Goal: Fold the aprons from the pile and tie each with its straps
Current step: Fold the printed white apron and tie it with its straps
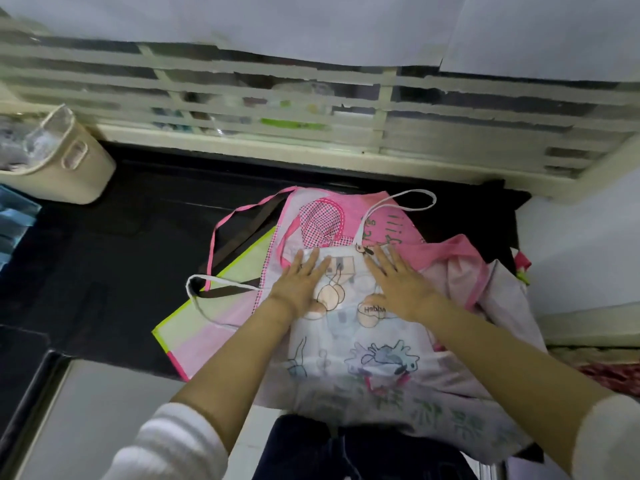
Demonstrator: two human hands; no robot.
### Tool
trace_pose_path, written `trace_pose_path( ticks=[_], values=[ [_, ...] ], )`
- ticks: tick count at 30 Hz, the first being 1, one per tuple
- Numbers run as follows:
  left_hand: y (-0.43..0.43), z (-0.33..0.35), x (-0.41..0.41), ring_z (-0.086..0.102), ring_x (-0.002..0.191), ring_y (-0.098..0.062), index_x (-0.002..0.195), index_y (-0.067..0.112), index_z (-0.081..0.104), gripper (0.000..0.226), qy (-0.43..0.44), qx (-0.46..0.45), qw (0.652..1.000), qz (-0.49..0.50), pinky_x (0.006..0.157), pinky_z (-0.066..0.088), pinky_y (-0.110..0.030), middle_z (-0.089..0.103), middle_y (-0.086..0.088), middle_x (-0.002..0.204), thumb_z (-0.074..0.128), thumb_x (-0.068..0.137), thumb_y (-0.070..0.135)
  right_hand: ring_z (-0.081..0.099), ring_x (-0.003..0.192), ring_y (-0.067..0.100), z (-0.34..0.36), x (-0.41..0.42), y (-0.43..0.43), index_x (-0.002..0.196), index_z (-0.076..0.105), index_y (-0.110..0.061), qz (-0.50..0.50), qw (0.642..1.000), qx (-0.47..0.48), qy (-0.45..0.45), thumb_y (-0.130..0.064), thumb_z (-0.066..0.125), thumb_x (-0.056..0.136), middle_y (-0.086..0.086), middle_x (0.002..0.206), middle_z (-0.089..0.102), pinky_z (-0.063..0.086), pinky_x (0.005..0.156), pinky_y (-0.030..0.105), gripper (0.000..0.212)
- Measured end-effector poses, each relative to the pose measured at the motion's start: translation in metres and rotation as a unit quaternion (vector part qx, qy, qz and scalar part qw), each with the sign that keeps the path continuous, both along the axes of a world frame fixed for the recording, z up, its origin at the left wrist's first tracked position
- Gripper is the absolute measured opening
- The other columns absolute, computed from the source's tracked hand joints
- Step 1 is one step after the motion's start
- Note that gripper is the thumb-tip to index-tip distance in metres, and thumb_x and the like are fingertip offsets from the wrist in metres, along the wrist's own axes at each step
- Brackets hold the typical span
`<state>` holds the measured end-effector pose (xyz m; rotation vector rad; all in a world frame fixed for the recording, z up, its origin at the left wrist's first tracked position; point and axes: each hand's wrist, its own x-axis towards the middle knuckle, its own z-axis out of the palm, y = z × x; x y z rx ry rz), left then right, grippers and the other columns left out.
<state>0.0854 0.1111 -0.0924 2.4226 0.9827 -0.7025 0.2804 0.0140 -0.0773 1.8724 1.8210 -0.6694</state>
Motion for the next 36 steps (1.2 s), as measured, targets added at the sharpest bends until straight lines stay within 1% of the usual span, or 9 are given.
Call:
trace_pose_path(
  ticks=[6, 8, 11, 15, 20, 25, 29, 32, 36],
  values=[
    [0.003, -0.007, -0.004, -0.018, 0.144, -0.029, 0.149, 0.024, -0.013, 0.099, -0.014, 0.021, 1.000, -0.013, 0.118, 0.000, -0.036, -0.020, -0.002, 0.156, 0.061, 0.086, 0.043, -0.017, 0.141, 0.041, 0.001, -0.010, 0.007, 0.147, -0.015, -0.005, 0.017, 0.995, -0.001, -0.096, -0.053, 0.021, 0.098, 0.019, 0.154, -0.020, -0.011, 0.114, 0.051, 0.077],
    [0.002, -0.009, -0.006, -0.015, 0.145, -0.027, 0.150, 0.025, -0.009, 0.100, -0.037, 0.023, 0.999, 0.000, 0.118, 0.002, -0.037, -0.016, -0.002, 0.157, 0.064, 0.084, 0.042, -0.015, 0.142, 0.041, 0.008, -0.026, 0.004, 0.147, -0.013, 0.000, 0.001, 0.993, 0.036, -0.111, -0.039, 0.028, 0.101, 0.021, 0.154, -0.017, -0.012, 0.113, 0.050, 0.072],
    [-0.007, -0.011, -0.013, -0.003, 0.146, -0.027, 0.151, 0.022, 0.008, 0.082, -0.125, 0.046, 0.991, 0.029, 0.117, 0.009, -0.038, -0.002, -0.005, 0.159, 0.061, 0.089, 0.029, -0.015, 0.144, 0.029, 0.015, -0.064, -0.008, 0.148, -0.014, -0.005, 0.029, 0.994, 0.102, 0.038, -0.003, 0.040, 0.093, 0.012, 0.155, -0.020, -0.010, 0.116, 0.039, 0.076],
    [-0.016, -0.006, -0.040, 0.029, 0.136, -0.028, 0.143, 0.013, 0.033, 0.061, -0.244, 0.089, 0.960, 0.105, 0.110, 0.023, -0.036, 0.032, -0.012, 0.147, 0.052, 0.086, 0.002, -0.013, 0.145, 0.024, 0.008, -0.110, -0.023, 0.150, -0.010, -0.013, 0.030, 0.989, 0.066, 0.130, -0.019, 0.032, 0.102, 0.005, 0.158, -0.016, -0.006, 0.117, 0.041, 0.063],
    [-0.011, -0.002, -0.081, 0.042, 0.121, -0.020, 0.138, 0.020, 0.035, 0.051, -0.119, 0.172, 0.971, 0.118, 0.095, 0.026, -0.034, 0.044, -0.001, 0.131, 0.047, 0.089, 0.009, -0.019, 0.144, 0.028, 0.000, -0.119, -0.021, 0.149, -0.011, -0.009, 0.018, 0.995, 0.011, 0.099, -0.025, 0.028, 0.104, 0.007, 0.157, -0.018, -0.009, 0.117, 0.046, 0.062],
    [-0.011, 0.006, -0.101, 0.057, 0.098, -0.031, 0.101, 0.014, 0.050, 0.010, -0.137, 0.067, 0.971, 0.183, 0.075, 0.037, -0.036, 0.056, -0.007, 0.108, 0.041, 0.098, 0.017, -0.019, 0.143, 0.029, -0.002, -0.128, -0.020, 0.149, -0.012, -0.008, 0.013, 0.998, 0.006, 0.066, -0.021, 0.028, 0.103, 0.007, 0.156, -0.020, -0.006, 0.117, 0.050, 0.062],
    [-0.020, 0.015, -0.117, 0.057, 0.100, -0.025, 0.114, 0.014, 0.053, 0.034, -0.132, 0.066, 0.977, 0.155, 0.073, 0.040, -0.032, 0.057, -0.002, 0.114, 0.037, 0.099, 0.040, -0.018, 0.143, 0.031, -0.005, -0.133, -0.021, 0.148, -0.013, -0.007, 0.011, 0.999, 0.013, 0.036, -0.022, 0.028, 0.103, 0.008, 0.156, -0.021, -0.004, 0.115, 0.051, 0.062],
    [-0.024, 0.023, -0.128, 0.060, 0.098, -0.022, 0.111, 0.023, 0.058, 0.032, -0.141, 0.138, 0.968, 0.154, 0.069, 0.039, -0.030, 0.063, 0.004, 0.111, 0.032, 0.101, 0.038, -0.016, 0.144, 0.032, -0.007, -0.135, -0.022, 0.148, -0.012, -0.006, 0.012, 0.999, 0.022, 0.022, -0.022, 0.029, 0.103, 0.009, 0.156, -0.020, -0.002, 0.116, 0.052, 0.063],
    [-0.023, 0.037, -0.148, 0.059, 0.092, -0.029, 0.096, 0.011, 0.058, 0.029, -0.097, 0.199, 0.943, 0.248, 0.064, 0.035, -0.031, 0.063, -0.008, 0.103, 0.034, 0.101, 0.025, -0.015, 0.144, 0.031, -0.008, -0.135, -0.021, 0.149, -0.011, -0.008, 0.008, 0.999, 0.022, 0.024, -0.024, 0.030, 0.103, 0.008, 0.157, -0.019, 0.000, 0.116, 0.051, 0.064]
  ],
)
